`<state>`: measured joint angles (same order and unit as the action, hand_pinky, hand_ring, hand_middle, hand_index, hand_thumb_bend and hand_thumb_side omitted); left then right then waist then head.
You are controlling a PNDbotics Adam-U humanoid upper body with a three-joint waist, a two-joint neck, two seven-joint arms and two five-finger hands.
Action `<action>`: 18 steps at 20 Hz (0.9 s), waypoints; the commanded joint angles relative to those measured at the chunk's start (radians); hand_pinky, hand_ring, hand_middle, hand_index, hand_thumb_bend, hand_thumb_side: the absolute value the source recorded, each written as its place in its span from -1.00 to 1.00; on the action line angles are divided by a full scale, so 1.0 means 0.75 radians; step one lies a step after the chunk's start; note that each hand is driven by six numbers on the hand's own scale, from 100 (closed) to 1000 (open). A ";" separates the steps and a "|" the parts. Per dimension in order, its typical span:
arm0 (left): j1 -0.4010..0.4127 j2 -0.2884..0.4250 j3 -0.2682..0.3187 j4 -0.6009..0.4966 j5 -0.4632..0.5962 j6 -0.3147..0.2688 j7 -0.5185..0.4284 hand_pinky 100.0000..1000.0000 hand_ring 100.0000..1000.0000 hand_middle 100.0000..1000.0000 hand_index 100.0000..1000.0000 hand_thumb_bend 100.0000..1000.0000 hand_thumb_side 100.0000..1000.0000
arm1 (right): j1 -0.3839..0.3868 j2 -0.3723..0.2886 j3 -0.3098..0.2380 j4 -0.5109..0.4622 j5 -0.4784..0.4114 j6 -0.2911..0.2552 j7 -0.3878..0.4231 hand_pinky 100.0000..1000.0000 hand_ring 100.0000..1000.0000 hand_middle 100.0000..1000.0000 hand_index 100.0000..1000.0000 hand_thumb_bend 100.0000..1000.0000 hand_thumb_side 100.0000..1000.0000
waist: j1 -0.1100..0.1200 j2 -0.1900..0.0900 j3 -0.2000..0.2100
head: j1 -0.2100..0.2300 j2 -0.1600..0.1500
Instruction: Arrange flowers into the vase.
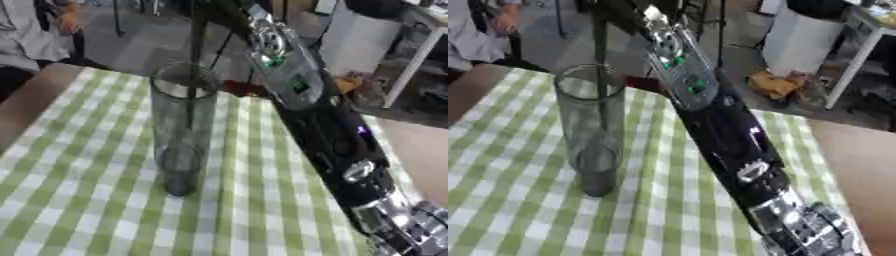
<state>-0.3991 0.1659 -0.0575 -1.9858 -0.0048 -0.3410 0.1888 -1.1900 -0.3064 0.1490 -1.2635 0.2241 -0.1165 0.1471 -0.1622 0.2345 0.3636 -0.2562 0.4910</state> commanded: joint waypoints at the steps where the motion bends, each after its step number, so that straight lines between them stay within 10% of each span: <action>1: -0.013 0.000 0.007 -0.019 -0.005 0.001 0.004 0.09 0.72 0.80 0.81 -1.00 0.66 | -0.014 -0.054 0.002 -0.027 0.028 -0.007 0.039 0.11 0.16 -0.18 -0.33 -0.37 0.91 | 0.018 -0.029 -0.003 | 0.005 -0.010; 18: -0.008 -0.001 0.009 -0.019 -0.008 0.004 0.008 0.08 0.72 0.80 0.82 -1.00 0.66 | 0.030 -0.117 0.022 -0.061 0.114 -0.062 0.248 0.33 0.38 0.07 0.10 -0.24 1.00 | 0.021 -0.028 -0.005 | 0.014 -0.008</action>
<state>-0.3972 0.1658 -0.0572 -1.9858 -0.0085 -0.3384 0.1914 -1.1512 -0.3609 0.1682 -1.2843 0.2947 -0.1581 0.3242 -0.1614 0.2340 0.3619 -0.2476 0.4910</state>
